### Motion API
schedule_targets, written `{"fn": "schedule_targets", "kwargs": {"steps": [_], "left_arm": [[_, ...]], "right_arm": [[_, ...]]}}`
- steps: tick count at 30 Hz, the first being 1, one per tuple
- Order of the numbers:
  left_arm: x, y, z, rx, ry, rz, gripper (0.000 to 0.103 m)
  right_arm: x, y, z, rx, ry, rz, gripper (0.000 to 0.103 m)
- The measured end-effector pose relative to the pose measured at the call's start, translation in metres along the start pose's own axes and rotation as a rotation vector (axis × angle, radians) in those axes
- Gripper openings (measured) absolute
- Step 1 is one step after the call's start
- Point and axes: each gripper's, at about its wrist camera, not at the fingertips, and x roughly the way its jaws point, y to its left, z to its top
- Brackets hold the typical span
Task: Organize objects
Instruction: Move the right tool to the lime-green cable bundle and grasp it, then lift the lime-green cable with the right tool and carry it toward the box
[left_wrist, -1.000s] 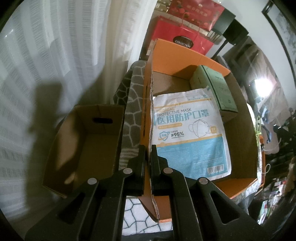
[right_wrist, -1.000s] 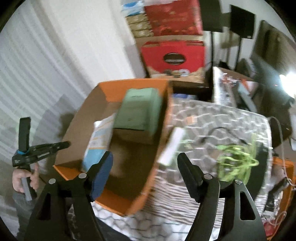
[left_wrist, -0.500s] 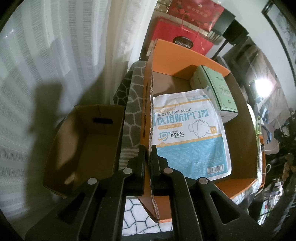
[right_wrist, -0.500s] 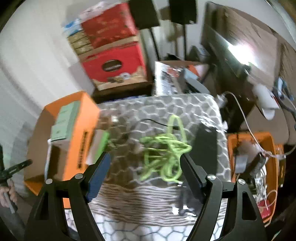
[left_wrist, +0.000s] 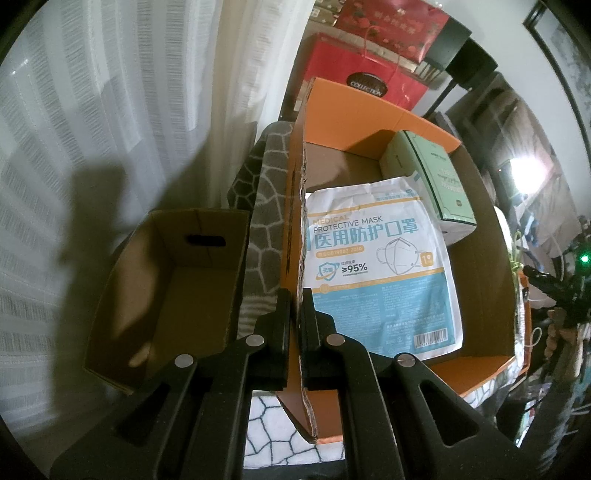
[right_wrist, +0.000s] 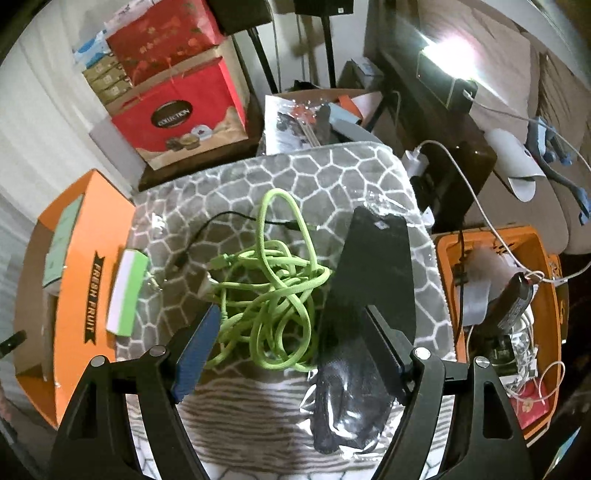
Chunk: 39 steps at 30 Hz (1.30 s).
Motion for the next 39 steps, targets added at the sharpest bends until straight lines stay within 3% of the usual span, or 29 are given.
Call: {"fn": "schedule_targets", "kwargs": {"steps": [16, 18, 20, 24, 26, 29, 39], "left_arm": [[0.0, 0.0, 0.0, 0.001, 0.0, 0.001, 0.004], [0.0, 0.0, 0.0, 0.001, 0.0, 0.0, 0.004], [0.0, 0.0, 0.0, 0.001, 0.0, 0.001, 0.004], [0.0, 0.0, 0.0, 0.0, 0.0, 0.001, 0.004], [0.0, 0.0, 0.0, 0.001, 0.0, 0.001, 0.004], [0.0, 0.0, 0.0, 0.0, 0.0, 0.001, 0.004], [0.0, -0.001, 0.0, -0.001, 0.0, 0.001, 0.004]], "right_arm": [[0.036, 0.019, -0.001, -0.011, 0.019, -0.06, 0.079], [0.041, 0.022, -0.002, -0.027, 0.026, -0.07, 0.074], [0.047, 0.024, -0.002, -0.049, 0.041, -0.058, 0.061], [0.054, 0.021, 0.0, -0.057, 0.065, -0.055, 0.043], [0.053, 0.02, 0.001, -0.056, 0.071, -0.05, 0.027], [0.048, 0.02, 0.002, -0.068, 0.057, -0.044, 0.017], [0.005, 0.033, 0.011, -0.114, -0.077, -0.068, 0.013]]}}
